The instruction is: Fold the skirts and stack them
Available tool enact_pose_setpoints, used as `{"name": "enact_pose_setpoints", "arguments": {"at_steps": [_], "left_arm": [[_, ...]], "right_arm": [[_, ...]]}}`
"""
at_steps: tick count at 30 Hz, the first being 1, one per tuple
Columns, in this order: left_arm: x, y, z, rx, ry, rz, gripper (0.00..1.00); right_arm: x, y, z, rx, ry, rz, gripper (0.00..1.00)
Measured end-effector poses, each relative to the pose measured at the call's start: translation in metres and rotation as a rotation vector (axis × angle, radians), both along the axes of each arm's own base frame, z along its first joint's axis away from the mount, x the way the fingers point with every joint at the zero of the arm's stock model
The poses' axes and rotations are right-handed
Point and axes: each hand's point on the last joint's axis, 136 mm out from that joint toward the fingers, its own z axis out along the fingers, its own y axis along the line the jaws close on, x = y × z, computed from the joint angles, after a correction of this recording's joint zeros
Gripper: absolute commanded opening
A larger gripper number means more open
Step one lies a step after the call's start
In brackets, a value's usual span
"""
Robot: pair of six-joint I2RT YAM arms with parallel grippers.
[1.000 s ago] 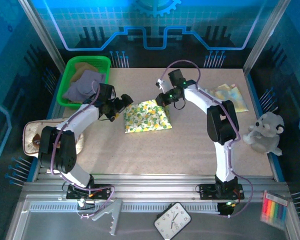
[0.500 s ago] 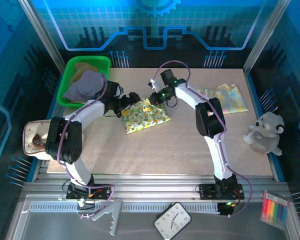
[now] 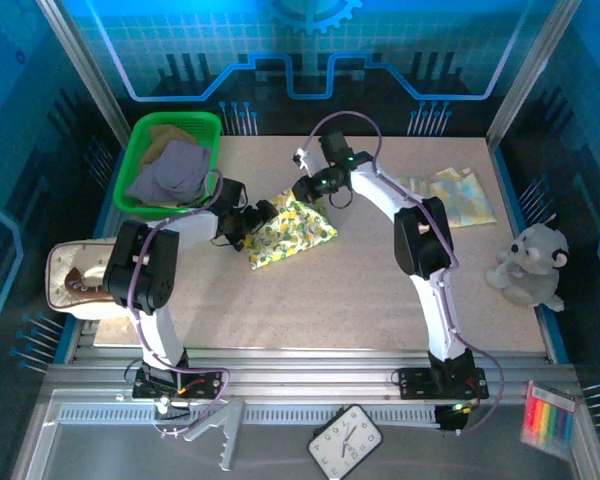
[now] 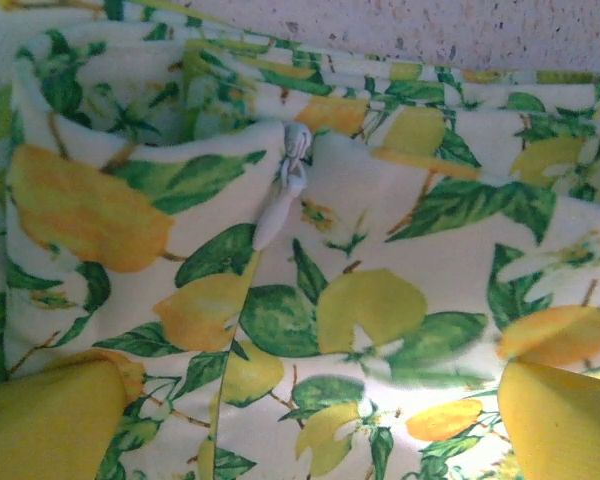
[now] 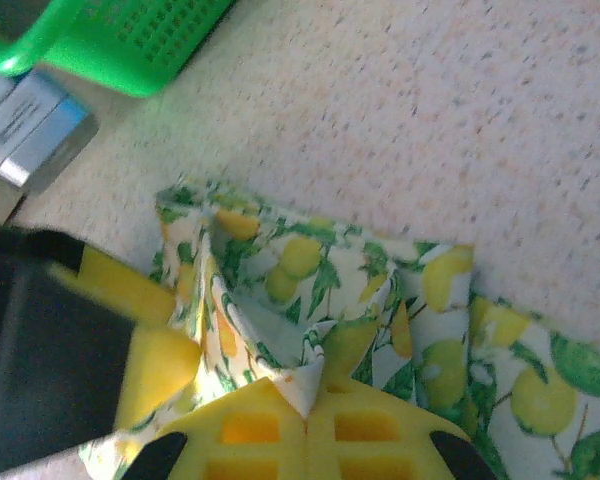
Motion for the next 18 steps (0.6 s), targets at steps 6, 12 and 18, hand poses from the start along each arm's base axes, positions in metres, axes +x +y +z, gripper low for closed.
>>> {"name": "enact_pose_setpoints", "arguments": {"at_steps": [6, 12, 18], "left_arm": [[0.001, 0.003, 0.001, 0.002, -0.028, 0.010, 0.99], [-0.002, 0.014, 0.002, -0.001, -0.048, 0.032, 0.99], [-0.013, 0.020, 0.018, -0.025, -0.045, 0.048, 0.99]], "right_arm": [[0.035, 0.012, -0.045, -0.021, 0.058, -0.058, 0.21], [0.034, 0.003, -0.073, -0.093, 0.137, -0.109, 0.42], [0.021, -0.028, -0.042, -0.188, 0.133, -0.231, 0.56]]}}
